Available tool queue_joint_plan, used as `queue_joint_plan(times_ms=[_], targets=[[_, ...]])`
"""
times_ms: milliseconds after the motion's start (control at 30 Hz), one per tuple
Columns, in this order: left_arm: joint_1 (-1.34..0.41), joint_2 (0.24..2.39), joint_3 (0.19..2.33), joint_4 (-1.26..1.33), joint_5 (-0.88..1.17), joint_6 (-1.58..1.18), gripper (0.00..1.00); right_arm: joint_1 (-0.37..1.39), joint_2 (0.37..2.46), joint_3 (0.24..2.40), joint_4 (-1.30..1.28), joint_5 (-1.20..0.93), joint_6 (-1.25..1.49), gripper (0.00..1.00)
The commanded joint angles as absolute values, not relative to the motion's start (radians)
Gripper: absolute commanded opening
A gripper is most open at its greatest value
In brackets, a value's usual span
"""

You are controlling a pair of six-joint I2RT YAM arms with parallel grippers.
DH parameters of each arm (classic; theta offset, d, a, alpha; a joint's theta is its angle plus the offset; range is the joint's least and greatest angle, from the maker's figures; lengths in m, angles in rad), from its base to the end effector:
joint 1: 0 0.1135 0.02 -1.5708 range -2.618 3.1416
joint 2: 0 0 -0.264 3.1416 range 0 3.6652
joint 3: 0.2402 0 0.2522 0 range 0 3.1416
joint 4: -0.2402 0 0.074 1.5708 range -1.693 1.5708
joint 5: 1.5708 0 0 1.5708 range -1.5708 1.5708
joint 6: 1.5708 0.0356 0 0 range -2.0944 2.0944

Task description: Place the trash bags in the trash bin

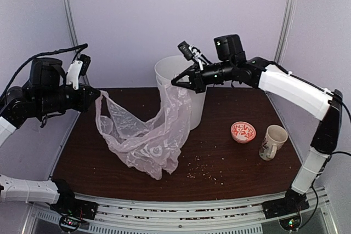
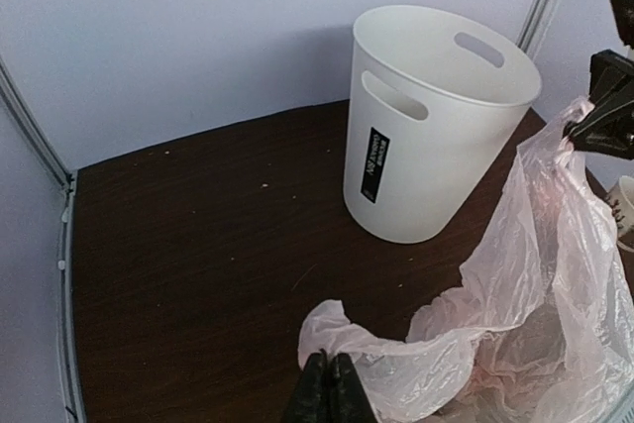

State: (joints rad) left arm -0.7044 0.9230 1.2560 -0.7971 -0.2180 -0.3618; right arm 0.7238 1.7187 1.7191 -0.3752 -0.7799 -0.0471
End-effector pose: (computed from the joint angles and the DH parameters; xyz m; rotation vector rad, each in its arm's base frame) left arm 0.1344 -0.1041 0.4121 0.2127 2.0416 -0.4499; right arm 0.2803 0.2812 0.3984 -1.2363 1.5981 1.1942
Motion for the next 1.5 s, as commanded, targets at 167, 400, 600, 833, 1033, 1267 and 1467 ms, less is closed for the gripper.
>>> queue_joint_plan(times_ms=[167, 400, 600, 833, 1033, 1267, 1467], targets=[[-0.653, 1.069, 1.354, -0.665, -0.555, -0.242, 0.00, 0.736, 2.042, 2.129, -0.512, -0.643, 0.032, 0.00], [-0.628, 1.267, 1.853, -0.636, -0.593, -0.112, 0.00, 0.719, 2.069, 2.511, -0.450, -0.517, -0.045, 0.00], [-0.628, 1.165, 1.891, -0.458, -0.354, 0.016, 0.00, 0.723, 1.974, 2.643, -0.531, -0.600, -0.184, 0.00], [-0.628, 0.851, 1.138, -0.437, -0.257, -0.207, 0.00, 0.816, 1.747, 1.810, -0.420, -0.431, -0.314, 0.00], [-0.629, 0.689, 0.871, -0.523, -0.006, -0.371, 0.00, 0.856, 1.592, 1.412, -0.478, -0.535, -0.411, 0.00], [-0.629, 0.656, 1.206, -0.596, 0.018, -0.299, 0.00, 0.874, 1.424, 1.565, -0.612, -0.821, -0.411, 0.00], [-0.628, 0.728, 1.301, -0.622, -0.029, -0.260, 0.00, 0.809, 1.462, 1.710, -0.506, -0.815, -0.243, 0.00]])
